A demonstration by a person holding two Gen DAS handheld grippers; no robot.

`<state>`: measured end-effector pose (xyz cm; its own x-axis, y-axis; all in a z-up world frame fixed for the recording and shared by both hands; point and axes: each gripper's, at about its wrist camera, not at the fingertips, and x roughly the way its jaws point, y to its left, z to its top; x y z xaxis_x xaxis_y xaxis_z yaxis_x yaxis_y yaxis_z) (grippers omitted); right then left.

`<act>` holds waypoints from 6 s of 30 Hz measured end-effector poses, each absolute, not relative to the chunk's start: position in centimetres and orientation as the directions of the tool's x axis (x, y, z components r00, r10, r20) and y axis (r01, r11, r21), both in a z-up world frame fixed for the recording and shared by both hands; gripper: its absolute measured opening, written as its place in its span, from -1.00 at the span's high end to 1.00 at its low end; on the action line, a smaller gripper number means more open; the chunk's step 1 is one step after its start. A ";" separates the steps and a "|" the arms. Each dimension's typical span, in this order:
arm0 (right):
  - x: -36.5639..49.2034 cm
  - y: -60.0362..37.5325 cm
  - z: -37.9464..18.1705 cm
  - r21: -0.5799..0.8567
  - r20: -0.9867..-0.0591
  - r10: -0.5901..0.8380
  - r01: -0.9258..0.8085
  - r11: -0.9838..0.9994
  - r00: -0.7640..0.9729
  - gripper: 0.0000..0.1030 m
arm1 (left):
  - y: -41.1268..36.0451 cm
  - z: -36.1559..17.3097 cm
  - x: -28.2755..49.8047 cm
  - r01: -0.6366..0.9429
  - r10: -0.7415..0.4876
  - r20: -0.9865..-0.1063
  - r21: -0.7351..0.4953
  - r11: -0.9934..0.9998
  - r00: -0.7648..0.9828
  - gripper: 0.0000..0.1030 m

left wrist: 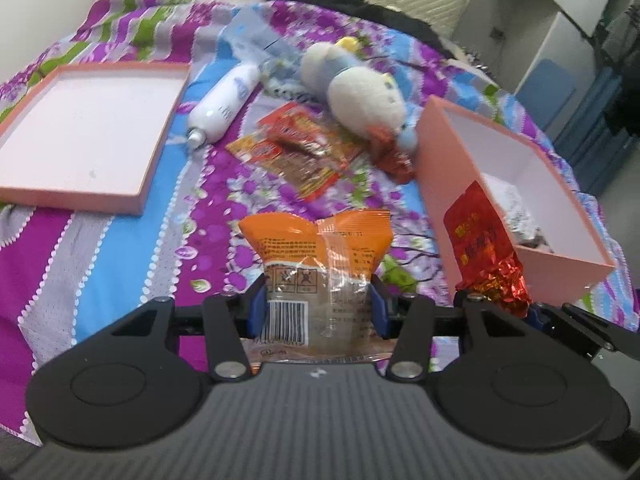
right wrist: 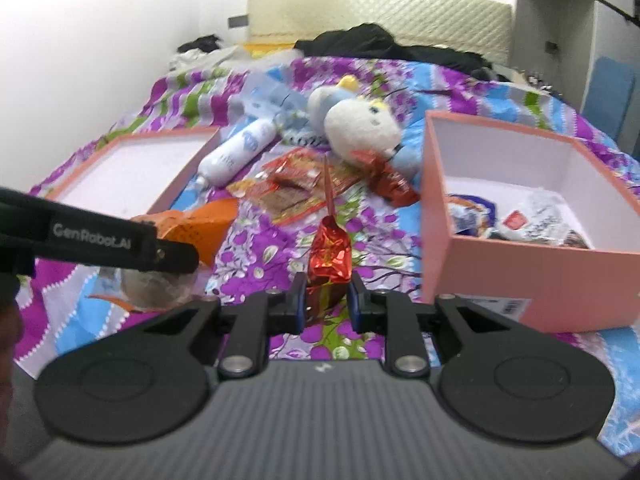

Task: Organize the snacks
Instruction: 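Carry both snacks into the pink box and open both tools, then withdraw both tools from the pink box toward the snack pile, then reach the left tool to a red spicy-strip bag while the right tool reaches a brown wrapped snack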

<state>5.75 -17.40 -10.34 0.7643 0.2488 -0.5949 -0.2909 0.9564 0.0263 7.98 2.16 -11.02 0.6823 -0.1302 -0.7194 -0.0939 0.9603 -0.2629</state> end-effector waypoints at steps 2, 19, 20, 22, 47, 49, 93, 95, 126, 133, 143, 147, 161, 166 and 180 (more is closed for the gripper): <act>5.1 -18.0 -9.3 0.033 -0.577 0.243 -0.275 0.961 0.780 0.55 | 1.7 -9.9 7.5 -0.073 -0.146 -0.706 -0.271 0.960 0.693 -0.08; 3.7 -23.3 0.7 0.014 -0.397 0.158 -0.166 0.986 0.904 0.55 | -4.7 1.6 7.9 0.134 -0.291 -0.534 -0.314 0.940 0.794 -0.08; 3.9 -23.7 1.1 0.013 -0.389 0.151 -0.158 0.987 0.909 0.55 | -5.1 2.0 8.3 0.146 -0.300 -0.528 -0.313 0.938 0.795 -0.08; 4.4 -24.6 1.7 0.015 -0.377 0.137 -0.142 0.990 0.916 0.55 | -6.2 2.8 9.3 0.169 -0.316 -0.520 -0.311 0.935 0.793 -0.08; 18.6 -35.4 -8.2 0.092 -0.611 0.028 0.035 0.995 0.791 0.55 | -21.5 -5.5 31.0 0.316 -0.405 -0.706 -0.263 0.912 0.581 -0.08; 19.2 -35.8 -9.1 0.103 -0.621 0.036 0.037 0.994 0.783 0.55 | -21.8 -6.5 31.9 0.317 -0.403 -0.719 -0.262 0.912 0.566 -0.08; 5.5 -28.9 1.0 0.155 -0.389 0.158 -0.105 0.982 0.908 0.20 | -9.2 6.0 12.3 0.248 -0.330 -0.524 -0.223 0.943 0.785 -0.32; 4.9 -28.0 1.1 0.150 -0.388 0.171 -0.121 0.981 0.906 0.20 | -8.2 5.9 11.2 0.239 -0.320 -0.519 -0.218 0.946 0.793 -0.32; -0.1 -19.6 -6.6 0.123 -0.488 0.307 -0.284 0.951 0.817 0.21 | 2.1 -6.2 2.9 -0.022 -0.136 -0.648 -0.231 0.973 0.749 -0.32; 0.6 -19.1 -8.1 0.117 -0.512 0.316 -0.300 0.947 0.798 0.21 | 2.7 -8.5 4.1 -0.047 -0.108 -0.679 -0.206 0.977 0.726 -0.32; 4.5 -17.8 -10.5 0.088 -0.548 0.331 -0.340 0.936 0.768 0.21 | 4.7 -11.7 7.6 -0.108 -0.126 -0.682 -0.290 0.951 0.720 -0.35; 7.0 -16.8 -11.7 0.057 -0.549 0.320 -0.348 0.936 0.772 0.21 | 5.8 -13.5 10.2 -0.129 -0.145 -0.682 -0.334 0.934 0.717 -0.39; 18.6 -12.7 -16.1 -0.227 -0.482 0.138 -0.275 0.934 0.865 0.21 | 8.8 -17.7 25.3 -0.121 -0.238 -0.688 -0.430 0.895 0.686 -0.43; 22.7 -11.9 -17.6 -0.266 -0.486 0.103 -0.260 0.928 0.868 0.21 | 9.5 -19.0 30.4 -0.147 -0.279 -0.701 -0.482 0.864 0.656 -0.43; 29.6 -10.5 -19.4 -0.312 -0.451 0.036 -0.196 0.930 0.892 -0.12 | 11.7 -23.6 38.8 -0.353 -0.374 -0.707 -0.653 0.670 0.600 -0.40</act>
<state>29.56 -10.54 -19.45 0.8919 0.0363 -0.4508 -0.1957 0.9297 -0.3122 38.84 11.68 -23.55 0.6004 -0.3737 -0.7071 -0.3527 0.6698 -0.6534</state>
